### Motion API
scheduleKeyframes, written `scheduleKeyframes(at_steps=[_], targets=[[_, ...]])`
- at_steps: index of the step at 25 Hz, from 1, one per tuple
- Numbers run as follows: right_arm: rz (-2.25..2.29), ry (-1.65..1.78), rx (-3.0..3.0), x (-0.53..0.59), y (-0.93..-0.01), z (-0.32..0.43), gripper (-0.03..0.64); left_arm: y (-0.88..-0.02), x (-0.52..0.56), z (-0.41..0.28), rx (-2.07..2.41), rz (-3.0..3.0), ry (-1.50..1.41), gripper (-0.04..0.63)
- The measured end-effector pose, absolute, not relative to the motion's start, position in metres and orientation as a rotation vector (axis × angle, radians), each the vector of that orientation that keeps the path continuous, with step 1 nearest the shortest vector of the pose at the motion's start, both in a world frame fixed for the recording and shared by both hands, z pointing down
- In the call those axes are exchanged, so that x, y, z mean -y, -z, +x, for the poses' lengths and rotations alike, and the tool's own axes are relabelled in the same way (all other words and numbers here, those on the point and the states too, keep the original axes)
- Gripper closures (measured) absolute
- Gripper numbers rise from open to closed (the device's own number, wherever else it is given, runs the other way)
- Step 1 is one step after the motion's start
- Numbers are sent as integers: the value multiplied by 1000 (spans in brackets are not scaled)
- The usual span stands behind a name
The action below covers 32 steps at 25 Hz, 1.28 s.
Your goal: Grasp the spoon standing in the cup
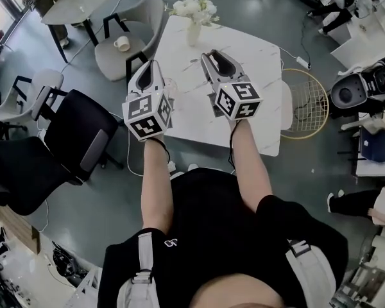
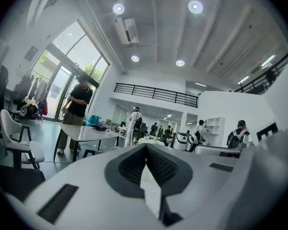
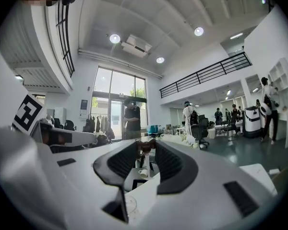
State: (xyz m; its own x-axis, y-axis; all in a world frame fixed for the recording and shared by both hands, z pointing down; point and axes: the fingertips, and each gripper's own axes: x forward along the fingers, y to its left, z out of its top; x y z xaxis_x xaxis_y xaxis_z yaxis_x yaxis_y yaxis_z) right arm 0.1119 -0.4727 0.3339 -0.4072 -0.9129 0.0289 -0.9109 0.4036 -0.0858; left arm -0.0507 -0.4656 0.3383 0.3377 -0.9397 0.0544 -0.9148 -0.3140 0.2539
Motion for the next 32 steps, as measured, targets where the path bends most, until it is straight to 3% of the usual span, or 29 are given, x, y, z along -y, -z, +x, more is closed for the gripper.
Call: scheduleKeyframes(at_steps=[32], targets=[[-1727, 82, -2576, 459, -312, 114, 489, -324, 462, -47, 1606, 2452, 127, 581]])
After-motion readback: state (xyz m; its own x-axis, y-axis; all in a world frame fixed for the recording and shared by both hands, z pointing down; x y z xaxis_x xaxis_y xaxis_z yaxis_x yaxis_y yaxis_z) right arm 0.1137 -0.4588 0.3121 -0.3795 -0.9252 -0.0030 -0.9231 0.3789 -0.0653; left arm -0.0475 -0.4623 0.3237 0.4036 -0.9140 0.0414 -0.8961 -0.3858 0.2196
